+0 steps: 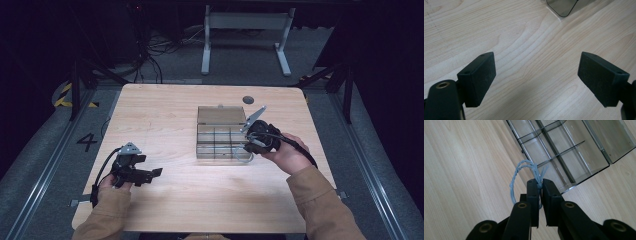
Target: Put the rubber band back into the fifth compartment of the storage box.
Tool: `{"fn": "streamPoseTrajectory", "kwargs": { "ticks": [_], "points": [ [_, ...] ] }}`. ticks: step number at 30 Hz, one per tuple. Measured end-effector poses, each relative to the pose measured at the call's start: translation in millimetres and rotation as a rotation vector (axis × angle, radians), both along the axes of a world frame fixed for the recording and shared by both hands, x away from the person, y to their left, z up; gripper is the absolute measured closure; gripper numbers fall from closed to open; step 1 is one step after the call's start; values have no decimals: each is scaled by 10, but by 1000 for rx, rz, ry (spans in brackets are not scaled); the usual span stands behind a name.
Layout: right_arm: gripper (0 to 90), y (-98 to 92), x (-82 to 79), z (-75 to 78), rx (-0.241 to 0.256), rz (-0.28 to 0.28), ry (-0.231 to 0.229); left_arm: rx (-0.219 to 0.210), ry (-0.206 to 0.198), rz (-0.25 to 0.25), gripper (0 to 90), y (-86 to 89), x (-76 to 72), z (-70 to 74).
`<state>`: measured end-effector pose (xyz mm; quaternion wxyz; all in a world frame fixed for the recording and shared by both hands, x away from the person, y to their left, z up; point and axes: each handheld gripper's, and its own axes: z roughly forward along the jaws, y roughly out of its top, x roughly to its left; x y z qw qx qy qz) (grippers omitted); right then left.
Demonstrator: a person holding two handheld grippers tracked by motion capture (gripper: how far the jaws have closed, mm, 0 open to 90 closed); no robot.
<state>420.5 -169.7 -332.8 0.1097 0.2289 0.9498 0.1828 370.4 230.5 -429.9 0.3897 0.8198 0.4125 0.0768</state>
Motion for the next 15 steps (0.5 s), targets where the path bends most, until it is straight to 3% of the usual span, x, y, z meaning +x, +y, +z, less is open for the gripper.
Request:
{"fn": "streamPoseTrajectory", "kwargs": {
  "ticks": [15],
  "points": [
    [845, 75, 248, 84, -6, -27, 7, -1, 2, -1, 158, -1, 2, -3]
  ]
}}
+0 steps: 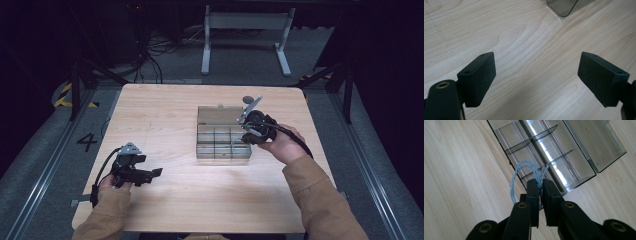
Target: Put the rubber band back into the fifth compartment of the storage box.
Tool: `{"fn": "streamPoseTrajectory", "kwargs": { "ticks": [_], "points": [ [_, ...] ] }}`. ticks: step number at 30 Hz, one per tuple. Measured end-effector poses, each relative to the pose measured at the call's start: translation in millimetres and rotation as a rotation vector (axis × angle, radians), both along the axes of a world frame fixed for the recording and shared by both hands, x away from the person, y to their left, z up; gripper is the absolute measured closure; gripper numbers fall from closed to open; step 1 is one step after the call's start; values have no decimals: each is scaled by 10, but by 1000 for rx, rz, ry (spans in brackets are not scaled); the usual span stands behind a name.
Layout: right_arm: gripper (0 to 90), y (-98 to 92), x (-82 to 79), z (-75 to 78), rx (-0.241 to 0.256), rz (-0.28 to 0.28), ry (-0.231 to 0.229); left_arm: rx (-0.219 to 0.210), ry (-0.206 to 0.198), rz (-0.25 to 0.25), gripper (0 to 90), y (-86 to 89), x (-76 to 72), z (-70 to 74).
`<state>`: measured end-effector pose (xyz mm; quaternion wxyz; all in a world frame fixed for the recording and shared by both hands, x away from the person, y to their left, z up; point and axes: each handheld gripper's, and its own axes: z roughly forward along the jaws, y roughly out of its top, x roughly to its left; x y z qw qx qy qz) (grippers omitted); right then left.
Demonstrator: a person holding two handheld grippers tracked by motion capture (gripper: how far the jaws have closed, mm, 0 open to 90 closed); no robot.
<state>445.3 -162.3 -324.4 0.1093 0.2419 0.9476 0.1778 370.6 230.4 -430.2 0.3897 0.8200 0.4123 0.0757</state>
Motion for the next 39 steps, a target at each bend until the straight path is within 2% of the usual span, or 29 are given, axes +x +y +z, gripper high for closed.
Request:
{"fn": "streamPoseTrajectory", "kwargs": {
  "ticks": [17, 22, 24, 29, 39],
  "points": [
    [845, 142, 201, -54, -3, -20, 10, -4, 2, 4, 157, 3, -7, -2],
    [846, 193, 282, -97, -7, -21, 16, -2, -19, 7, 157, 30, -55, 18],
    [846, 201, 297, -103, -6, -19, 17, 4, -15, 13, 157, 39, -71, 18],
    [846, 251, 362, -167, -14, -21, 31, -2, -20, 33, 157, 82, -97, 13],
    [845, 390, 471, -316, -29, -29, 59, -2, -16, 37, 157, 98, -107, 13]
  ]
}}
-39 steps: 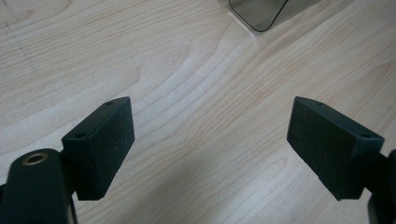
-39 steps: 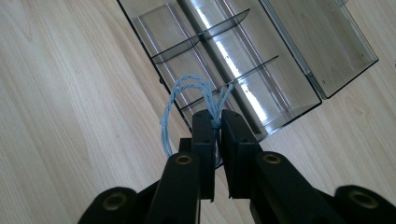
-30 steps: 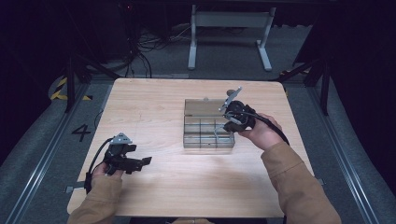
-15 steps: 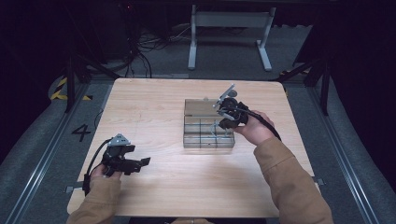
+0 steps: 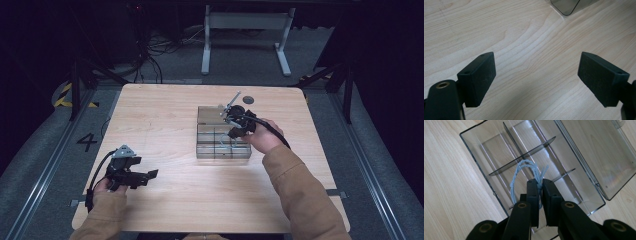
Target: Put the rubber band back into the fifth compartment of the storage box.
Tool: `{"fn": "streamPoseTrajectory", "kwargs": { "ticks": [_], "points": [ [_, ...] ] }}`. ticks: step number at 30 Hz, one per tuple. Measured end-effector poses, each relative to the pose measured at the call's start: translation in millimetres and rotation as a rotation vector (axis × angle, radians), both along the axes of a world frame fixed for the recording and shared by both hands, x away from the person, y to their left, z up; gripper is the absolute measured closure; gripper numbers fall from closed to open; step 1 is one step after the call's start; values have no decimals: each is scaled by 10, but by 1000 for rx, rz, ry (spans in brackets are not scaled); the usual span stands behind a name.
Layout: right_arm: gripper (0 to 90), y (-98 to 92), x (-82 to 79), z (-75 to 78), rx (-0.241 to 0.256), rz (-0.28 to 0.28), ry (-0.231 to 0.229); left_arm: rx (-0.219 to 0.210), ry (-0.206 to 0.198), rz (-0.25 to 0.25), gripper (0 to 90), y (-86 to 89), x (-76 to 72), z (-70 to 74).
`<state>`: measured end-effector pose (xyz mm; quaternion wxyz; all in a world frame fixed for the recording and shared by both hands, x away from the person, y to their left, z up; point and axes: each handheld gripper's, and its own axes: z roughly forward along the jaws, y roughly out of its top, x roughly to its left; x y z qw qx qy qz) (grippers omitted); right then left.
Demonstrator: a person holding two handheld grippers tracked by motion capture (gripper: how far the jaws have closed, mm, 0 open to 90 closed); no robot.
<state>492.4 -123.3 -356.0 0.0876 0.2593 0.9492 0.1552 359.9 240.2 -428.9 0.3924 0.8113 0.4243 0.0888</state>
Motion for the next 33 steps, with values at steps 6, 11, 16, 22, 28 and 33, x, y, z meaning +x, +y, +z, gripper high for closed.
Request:
{"fn": "streamPoseTrajectory", "kwargs": {
  "ticks": [6, 11, 16, 22, 28, 33],
  "points": [
    [845, 53, 38, -58, -9, -4, 13, 3, 1, -5, 157, 2, 9, 4],
    [845, 105, 58, -110, -14, -25, 34, 1, -5, -9, 157, -8, 16, 3],
    [845, 129, 70, -142, -27, -39, 52, 2, 3, -11, 157, -15, 22, 8],
    [844, 154, 79, -194, -41, -46, 69, -1, -1, -14, 157, -25, 28, 2],
    [844, 189, 81, -239, -55, -59, 88, 3, -1, -14, 157, -18, 29, 7],
    [844, 193, 93, -307, -56, -65, 101, 0, 0, -14, 157, -22, 28, 5]
  ]
}}
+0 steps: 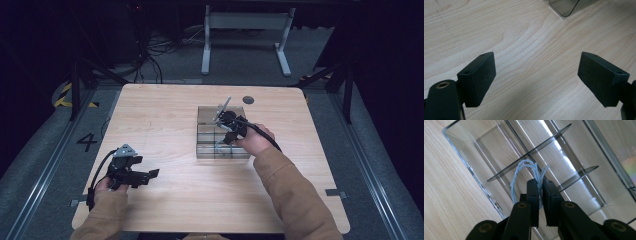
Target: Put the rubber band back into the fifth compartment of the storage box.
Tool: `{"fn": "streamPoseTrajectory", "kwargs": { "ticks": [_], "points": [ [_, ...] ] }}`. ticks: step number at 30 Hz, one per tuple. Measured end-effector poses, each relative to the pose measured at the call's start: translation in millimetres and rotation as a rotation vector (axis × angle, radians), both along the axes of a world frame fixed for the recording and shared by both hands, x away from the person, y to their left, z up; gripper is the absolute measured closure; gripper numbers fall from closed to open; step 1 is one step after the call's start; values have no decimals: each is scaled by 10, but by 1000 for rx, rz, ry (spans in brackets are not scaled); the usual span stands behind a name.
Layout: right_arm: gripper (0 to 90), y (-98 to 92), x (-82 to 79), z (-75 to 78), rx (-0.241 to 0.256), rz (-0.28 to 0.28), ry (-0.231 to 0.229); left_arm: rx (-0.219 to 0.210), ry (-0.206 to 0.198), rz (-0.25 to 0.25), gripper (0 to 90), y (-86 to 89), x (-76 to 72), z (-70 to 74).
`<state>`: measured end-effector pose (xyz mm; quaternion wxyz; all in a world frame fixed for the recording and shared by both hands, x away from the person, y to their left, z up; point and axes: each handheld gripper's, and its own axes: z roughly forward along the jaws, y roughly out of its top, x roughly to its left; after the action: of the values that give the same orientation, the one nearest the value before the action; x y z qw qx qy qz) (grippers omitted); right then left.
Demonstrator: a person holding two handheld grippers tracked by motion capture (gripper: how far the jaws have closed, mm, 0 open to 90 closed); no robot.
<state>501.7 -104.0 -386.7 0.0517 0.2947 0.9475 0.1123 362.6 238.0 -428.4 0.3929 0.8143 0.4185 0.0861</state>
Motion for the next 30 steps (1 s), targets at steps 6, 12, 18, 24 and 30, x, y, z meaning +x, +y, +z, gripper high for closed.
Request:
{"fn": "streamPoseTrajectory", "kwargs": {
  "ticks": [6, 12, 18, 24, 30],
  "points": [
    [844, 0, 16, -76, 6, 0, 10, 3, 1, 1, 157, 2, 1, 1],
    [843, -5, 34, -145, 11, -14, 18, -1, 0, 0, 157, 0, 1, 0],
    [843, 0, 38, -225, 14, -8, 38, -2, -2, 1, 157, -5, 3, -3],
    [842, 3, 52, -280, 12, -3, 48, -1, -2, 0, 157, -6, 4, -4],
    [832, 8, 44, -298, 9, 5, 50, -2, 0, -3, 157, -7, 5, -6]
  ]
}}
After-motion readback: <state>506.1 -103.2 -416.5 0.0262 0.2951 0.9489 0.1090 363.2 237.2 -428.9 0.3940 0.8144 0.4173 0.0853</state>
